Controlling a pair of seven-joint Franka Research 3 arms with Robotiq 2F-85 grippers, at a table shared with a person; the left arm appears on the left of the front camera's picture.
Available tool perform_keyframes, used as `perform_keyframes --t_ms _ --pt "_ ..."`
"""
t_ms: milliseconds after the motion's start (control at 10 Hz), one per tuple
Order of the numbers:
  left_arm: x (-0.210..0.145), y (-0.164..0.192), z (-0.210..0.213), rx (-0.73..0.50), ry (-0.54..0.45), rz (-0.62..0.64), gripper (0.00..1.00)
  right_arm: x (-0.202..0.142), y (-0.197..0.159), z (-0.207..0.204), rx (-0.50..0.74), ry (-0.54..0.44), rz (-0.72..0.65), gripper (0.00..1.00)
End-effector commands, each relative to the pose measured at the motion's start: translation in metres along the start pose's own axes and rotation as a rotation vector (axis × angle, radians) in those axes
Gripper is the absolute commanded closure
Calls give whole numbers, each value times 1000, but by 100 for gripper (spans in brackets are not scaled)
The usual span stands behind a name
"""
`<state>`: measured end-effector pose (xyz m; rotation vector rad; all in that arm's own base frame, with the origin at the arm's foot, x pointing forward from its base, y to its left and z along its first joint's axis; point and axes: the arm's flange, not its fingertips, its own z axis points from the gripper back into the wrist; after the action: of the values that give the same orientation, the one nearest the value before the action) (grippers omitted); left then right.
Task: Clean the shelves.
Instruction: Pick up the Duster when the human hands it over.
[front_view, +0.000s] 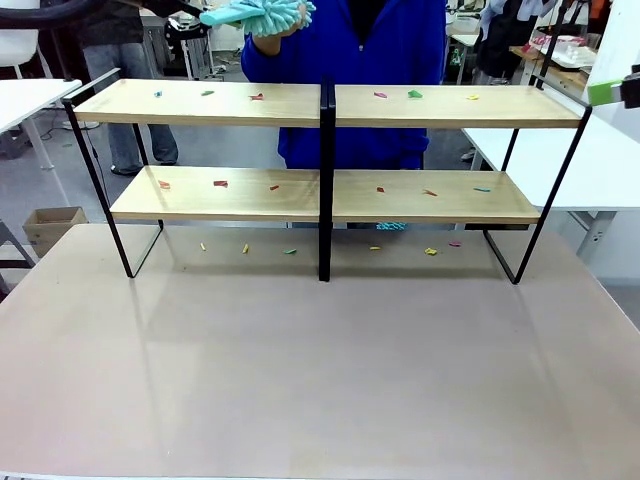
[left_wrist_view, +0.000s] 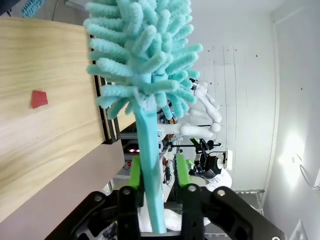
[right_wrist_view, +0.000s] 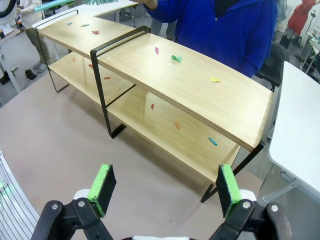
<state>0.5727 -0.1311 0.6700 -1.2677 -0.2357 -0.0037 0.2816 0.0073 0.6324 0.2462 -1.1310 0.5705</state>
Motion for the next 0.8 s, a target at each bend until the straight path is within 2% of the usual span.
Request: perform_keyframes --t_ms 0,500,700 --pt "-7 1 -1 -15 -33 -20 100 0 0 -1 0 -1 1 0" --pt "-14 -2 1 -33 -18 -43 100 0 0 -1 0 -1 1 0" --pt "-28 -15 28 -47 60 -106 100 0 0 -1 0 -1 1 0"
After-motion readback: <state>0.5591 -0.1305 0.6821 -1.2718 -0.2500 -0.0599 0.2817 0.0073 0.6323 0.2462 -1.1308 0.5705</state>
